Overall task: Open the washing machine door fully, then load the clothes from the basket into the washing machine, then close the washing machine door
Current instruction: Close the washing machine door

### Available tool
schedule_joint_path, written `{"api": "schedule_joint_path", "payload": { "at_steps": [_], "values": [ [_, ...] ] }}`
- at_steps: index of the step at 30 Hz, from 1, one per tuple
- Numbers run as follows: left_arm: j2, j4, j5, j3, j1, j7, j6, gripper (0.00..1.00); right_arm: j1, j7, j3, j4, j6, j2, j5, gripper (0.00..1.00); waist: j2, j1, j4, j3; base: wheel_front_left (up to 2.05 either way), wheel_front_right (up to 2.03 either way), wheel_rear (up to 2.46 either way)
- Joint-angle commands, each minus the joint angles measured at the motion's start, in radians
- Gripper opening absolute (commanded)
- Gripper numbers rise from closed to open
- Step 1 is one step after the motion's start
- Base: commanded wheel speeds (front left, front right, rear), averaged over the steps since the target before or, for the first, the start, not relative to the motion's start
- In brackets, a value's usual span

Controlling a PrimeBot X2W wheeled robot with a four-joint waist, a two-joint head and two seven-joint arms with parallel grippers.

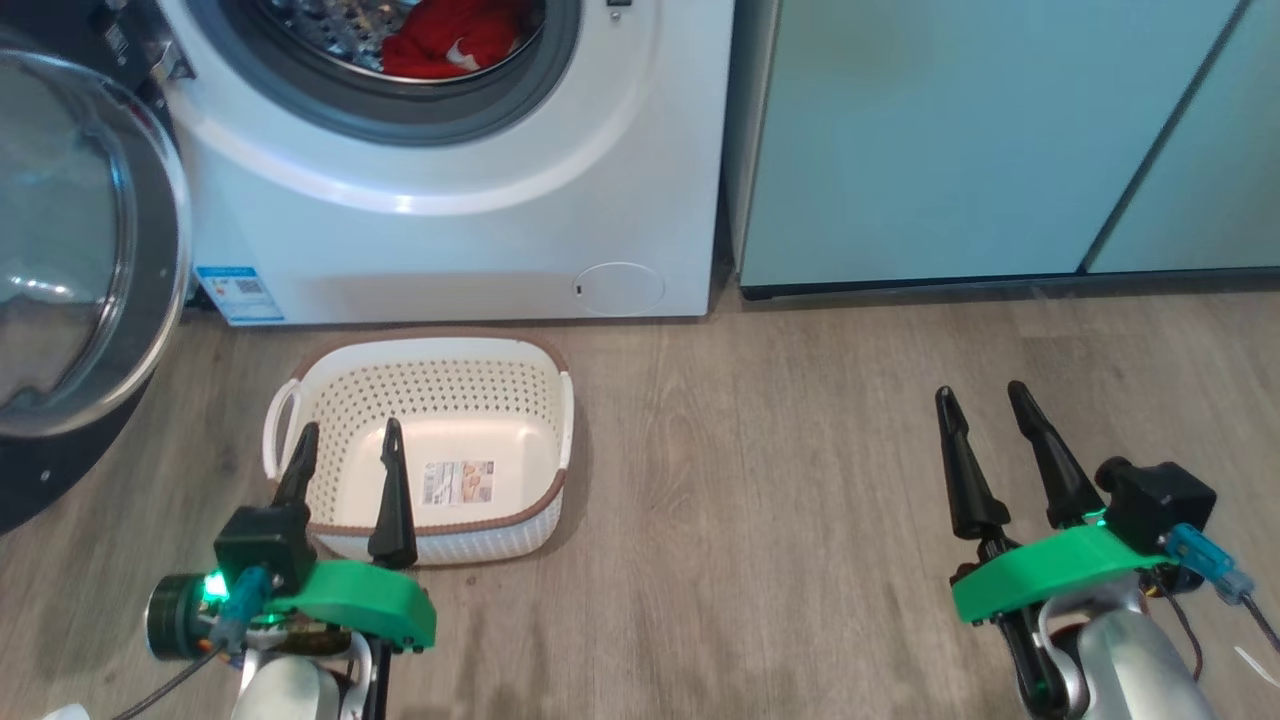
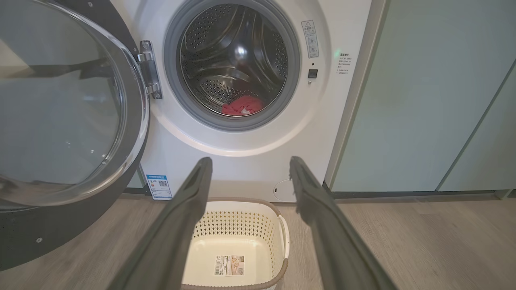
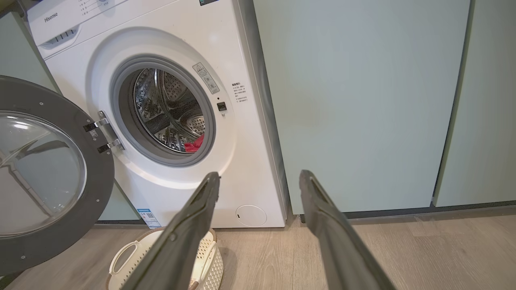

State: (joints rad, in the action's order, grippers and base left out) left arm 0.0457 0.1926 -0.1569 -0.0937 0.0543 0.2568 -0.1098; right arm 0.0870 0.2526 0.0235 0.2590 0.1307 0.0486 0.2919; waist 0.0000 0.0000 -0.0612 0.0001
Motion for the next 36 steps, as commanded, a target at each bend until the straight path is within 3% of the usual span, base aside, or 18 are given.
{"api": "schedule_joint_path", "payload": {
  "at_steps": [1,11,30,36],
  "values": [
    [0.004,-0.035,0.000,0.029,0.028,0.005,-0.005,1.00,0.013,0.009,0.018,-0.041,0.000,0.002,0.001,1.00,0.0000,0.0000,0.014,0.008,0.00,0.00,0.00],
    [0.004,-0.030,0.005,0.018,0.061,0.005,-0.002,1.00,0.009,0.009,0.011,-0.086,0.000,0.002,0.008,1.00,0.0000,0.0000,0.156,0.062,0.00,0.00,0.00],
    [0.004,-0.022,0.049,0.071,0.037,0.005,0.023,1.00,-0.017,0.009,0.033,-0.102,0.000,0.002,0.058,1.00,0.0000,0.0000,0.570,0.020,0.00,0.00,0.00],
    [0.004,-0.069,0.022,0.113,0.007,0.005,-0.017,1.00,0.040,0.009,0.109,-0.068,0.000,0.002,0.041,1.00,0.0000,0.0000,0.603,0.058,0.00,0.00,0.00]
  ]
}}
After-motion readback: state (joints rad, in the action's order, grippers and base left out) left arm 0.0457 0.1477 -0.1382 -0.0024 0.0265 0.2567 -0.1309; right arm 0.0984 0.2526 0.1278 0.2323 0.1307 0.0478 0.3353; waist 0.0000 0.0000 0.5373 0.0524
